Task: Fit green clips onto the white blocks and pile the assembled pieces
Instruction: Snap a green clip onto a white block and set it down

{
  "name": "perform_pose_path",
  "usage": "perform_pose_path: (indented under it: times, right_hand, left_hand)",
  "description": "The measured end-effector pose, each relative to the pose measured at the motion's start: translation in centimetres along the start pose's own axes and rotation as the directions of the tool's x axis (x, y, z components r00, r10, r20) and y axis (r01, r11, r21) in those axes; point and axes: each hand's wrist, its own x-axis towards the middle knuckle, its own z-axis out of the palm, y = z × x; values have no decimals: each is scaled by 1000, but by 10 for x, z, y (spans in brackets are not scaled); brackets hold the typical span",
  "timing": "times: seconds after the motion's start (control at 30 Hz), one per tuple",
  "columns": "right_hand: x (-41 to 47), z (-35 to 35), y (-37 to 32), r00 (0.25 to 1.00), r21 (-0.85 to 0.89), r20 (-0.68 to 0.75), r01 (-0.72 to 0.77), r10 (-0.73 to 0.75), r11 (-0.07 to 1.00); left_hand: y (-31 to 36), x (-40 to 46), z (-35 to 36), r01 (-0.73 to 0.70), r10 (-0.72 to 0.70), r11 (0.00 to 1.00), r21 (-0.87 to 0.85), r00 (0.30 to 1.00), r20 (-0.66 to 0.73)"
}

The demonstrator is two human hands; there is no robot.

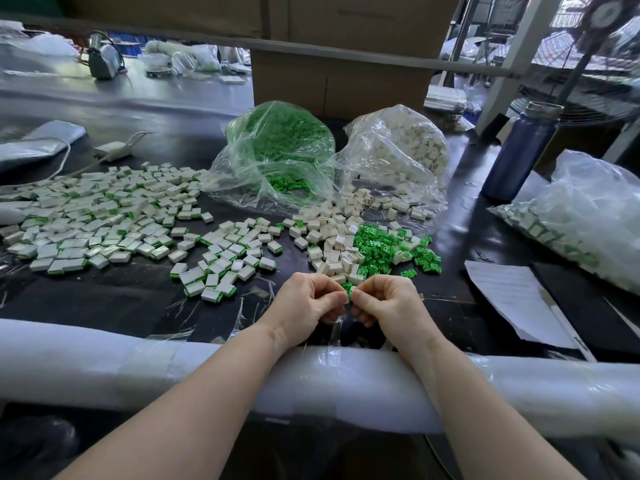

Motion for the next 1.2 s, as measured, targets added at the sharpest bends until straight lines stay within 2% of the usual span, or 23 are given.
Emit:
perform_pose_path:
  times: [0.2, 0.4, 0.6, 0.73, 0.97, 1.13, 1.2]
  right_hand:
    - [0, -1, 0, 999, 7, 14, -35, 35, 999]
    - [-1, -1, 0, 999, -29, 46, -7, 8, 1000]
    - [1, -1, 0, 999, 114, -44, 25, -20, 993]
    - [0, -2, 1, 997, 167, -56, 55, -46, 985]
    - [-2, -1, 0, 994, 162, 7, 109, -112, 981]
    - [0, -2, 2, 993, 213, -56, 115, -106, 970]
    - [0, -1, 2, 995, 230, -37, 103, -97, 968]
  left_hand:
    - [0, -1, 0, -21, 21, 995, 102, 1000, 3]
    - [-1, -1, 1, -31, 28, 990, 137, 999, 23]
    - [0, 1, 3, -48, 48, 999, -13, 999, -6]
    - [0, 2, 4, -38, 37, 998, -52, 999, -30]
    - [0, 1, 2, -22, 23, 999, 46, 999, -27]
    - [5, -1, 3, -33, 32, 999, -40, 999, -24]
    - [6, -1, 3, -52, 51, 998, -23, 998, -33]
